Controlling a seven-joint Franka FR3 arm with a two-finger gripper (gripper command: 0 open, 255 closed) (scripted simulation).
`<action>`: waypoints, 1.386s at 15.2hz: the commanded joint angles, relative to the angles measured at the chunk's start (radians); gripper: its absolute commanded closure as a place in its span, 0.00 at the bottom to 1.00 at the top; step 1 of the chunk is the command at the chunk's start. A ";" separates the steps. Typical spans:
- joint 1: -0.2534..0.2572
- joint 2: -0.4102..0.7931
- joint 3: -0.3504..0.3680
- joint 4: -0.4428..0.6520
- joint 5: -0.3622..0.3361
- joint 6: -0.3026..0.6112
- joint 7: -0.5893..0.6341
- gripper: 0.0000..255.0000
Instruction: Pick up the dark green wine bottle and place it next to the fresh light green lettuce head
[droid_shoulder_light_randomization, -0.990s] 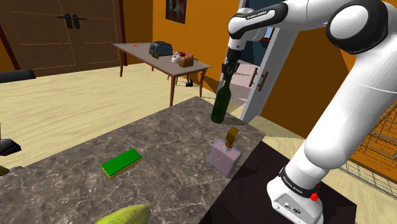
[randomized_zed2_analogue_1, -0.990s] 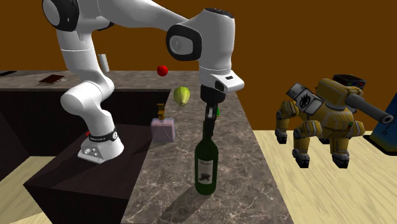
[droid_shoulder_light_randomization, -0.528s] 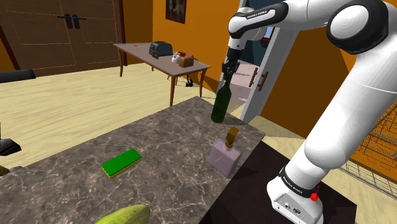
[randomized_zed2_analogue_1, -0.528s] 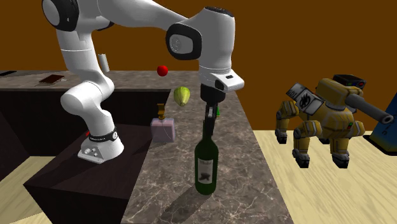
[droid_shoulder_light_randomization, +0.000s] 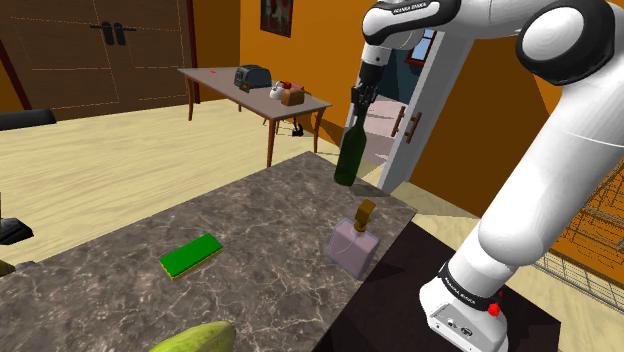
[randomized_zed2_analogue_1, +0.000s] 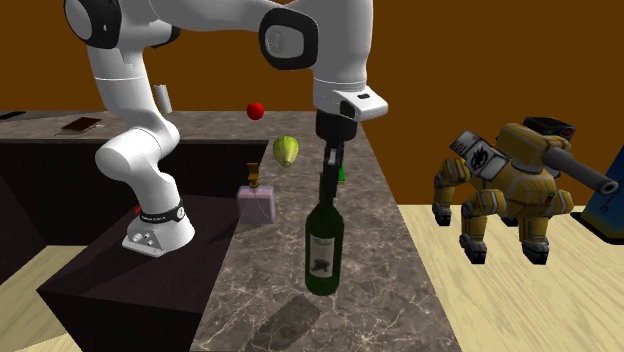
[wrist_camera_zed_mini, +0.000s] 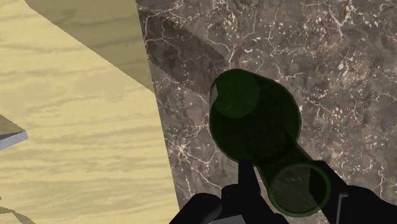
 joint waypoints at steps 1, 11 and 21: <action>0.000 -0.005 -0.001 0.022 -0.002 -0.027 0.000 1.00; -0.002 -0.001 -0.002 0.161 -0.001 -0.162 0.002 1.00; -0.007 0.029 -0.005 0.335 0.007 -0.307 -0.002 1.00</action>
